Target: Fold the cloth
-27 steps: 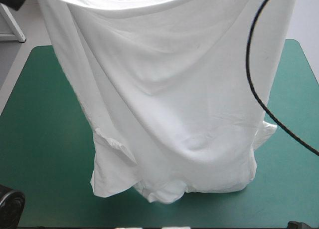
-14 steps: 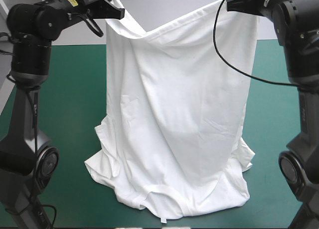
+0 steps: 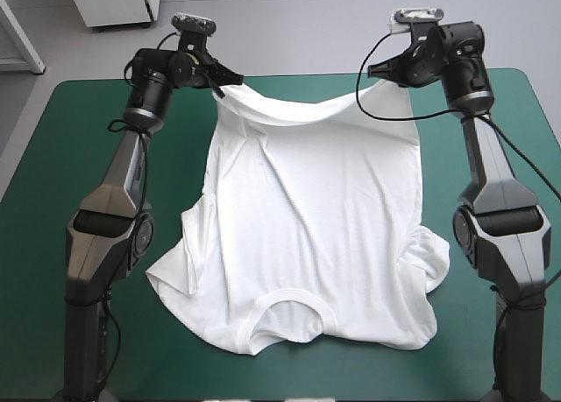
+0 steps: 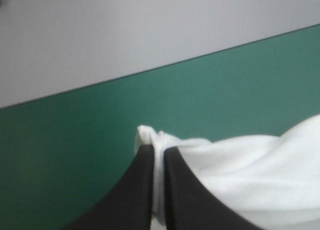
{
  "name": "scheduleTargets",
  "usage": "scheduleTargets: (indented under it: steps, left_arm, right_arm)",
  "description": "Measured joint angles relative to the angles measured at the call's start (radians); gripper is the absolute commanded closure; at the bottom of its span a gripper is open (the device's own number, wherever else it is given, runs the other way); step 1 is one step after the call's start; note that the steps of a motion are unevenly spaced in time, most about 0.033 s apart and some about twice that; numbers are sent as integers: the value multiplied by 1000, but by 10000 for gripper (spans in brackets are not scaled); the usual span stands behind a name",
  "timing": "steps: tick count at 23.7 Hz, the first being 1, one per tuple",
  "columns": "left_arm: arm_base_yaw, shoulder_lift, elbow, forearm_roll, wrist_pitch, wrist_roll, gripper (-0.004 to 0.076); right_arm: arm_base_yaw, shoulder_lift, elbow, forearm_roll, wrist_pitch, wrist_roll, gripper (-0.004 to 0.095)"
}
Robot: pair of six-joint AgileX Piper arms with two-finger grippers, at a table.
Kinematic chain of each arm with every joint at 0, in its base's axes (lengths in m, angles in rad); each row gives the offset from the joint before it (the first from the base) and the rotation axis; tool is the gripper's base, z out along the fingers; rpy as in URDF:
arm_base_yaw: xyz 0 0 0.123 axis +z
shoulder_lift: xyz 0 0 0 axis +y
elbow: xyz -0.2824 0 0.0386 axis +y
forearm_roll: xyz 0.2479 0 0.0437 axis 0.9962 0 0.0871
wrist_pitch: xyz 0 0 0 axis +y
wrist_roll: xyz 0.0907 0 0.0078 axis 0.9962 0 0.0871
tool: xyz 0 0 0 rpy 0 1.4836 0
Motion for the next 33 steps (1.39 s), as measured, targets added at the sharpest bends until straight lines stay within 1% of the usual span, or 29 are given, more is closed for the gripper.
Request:
scheduleTargets:
  steps: [8,9,11,12,13,14,15,16,17,18,19,20,22,23,27,28,30,33]
  left_arm:
    - [1,160,0,4,-78,-17,732]
    - [1,173,0,9,-89,-17,730]
    - [1,190,0,22,-109,-18,706]
    - [1,193,0,26,-118,-18,652]
    - [1,195,0,33,-137,-18,621]
    - [1,195,0,34,-141,-18,511]
    - [1,194,0,32,-143,-18,455]
    - [1,192,0,31,-139,-18,302]
    - [1,184,0,28,-116,-19,236]
    - [1,176,0,28,-96,-20,166]
    - [1,155,0,29,-57,-20,160]
    - [1,141,0,29,-40,-20,162]
    - [1,77,0,32,3,3,185]
    - [1,48,0,32,23,16,211]
    - [1,-65,-1,35,178,49,311]
    - [1,-95,-1,27,231,52,319]
    - [1,-126,-1,-1,286,64,335]
    - [2,-168,-1,-60,323,90,339]
  right_arm:
    - [-1,170,0,13,-19,-3,921]
    - [-1,181,0,13,-24,-3,908]
    - [-1,200,2,13,-32,-4,846]
    - [-3,204,2,13,-33,-5,713]
    - [-8,207,3,31,-35,-11,629]
    - [-12,208,3,41,-34,-15,440]
    - [-23,208,3,60,-19,-29,367]
    - [-28,208,3,64,-8,-33,233]
    - [-44,208,2,72,18,-35,210]
    - [-51,208,2,79,24,-36,226]
    - [-65,204,2,89,29,-41,251]
    - [-70,198,2,90,31,-42,308]
    - [-73,151,2,99,34,-48,362]
    - [-73,130,1,114,34,-55,376]
    - [-73,22,3,146,34,-76,376]
    - [-73,-15,28,149,34,-77,382]
    - [-73,-67,90,168,34,-77,413]
    - [-73,-163,264,224,34,-87,450]
